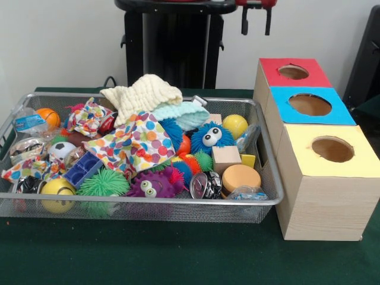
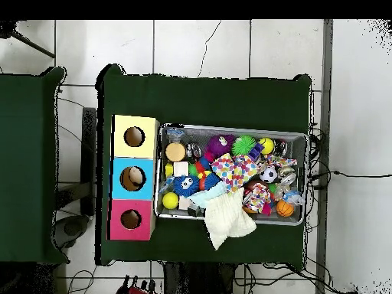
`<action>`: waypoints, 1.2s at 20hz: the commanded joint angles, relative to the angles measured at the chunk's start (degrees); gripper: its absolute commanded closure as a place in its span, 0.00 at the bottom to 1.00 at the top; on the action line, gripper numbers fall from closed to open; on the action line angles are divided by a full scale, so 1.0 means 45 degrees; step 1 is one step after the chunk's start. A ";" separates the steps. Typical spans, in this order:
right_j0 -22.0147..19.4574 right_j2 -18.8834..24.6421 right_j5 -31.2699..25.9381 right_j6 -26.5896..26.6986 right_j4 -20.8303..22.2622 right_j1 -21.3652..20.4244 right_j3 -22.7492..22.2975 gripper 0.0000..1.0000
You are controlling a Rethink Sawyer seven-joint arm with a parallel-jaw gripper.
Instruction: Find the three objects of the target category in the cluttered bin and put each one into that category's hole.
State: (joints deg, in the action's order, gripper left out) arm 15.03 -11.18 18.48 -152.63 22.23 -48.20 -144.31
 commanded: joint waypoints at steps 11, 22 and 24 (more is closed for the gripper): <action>0.0296 0.0674 -0.1811 -0.0876 -0.1009 -0.0546 0.1347 0.00; -0.1005 0.0406 0.0723 -0.0603 0.0982 0.2102 0.1037 0.00; -0.0700 -0.0402 0.1679 -0.0258 0.1436 0.2982 0.1333 0.00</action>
State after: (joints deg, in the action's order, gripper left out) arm 13.21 -11.19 17.32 -152.63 24.16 -44.72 -144.27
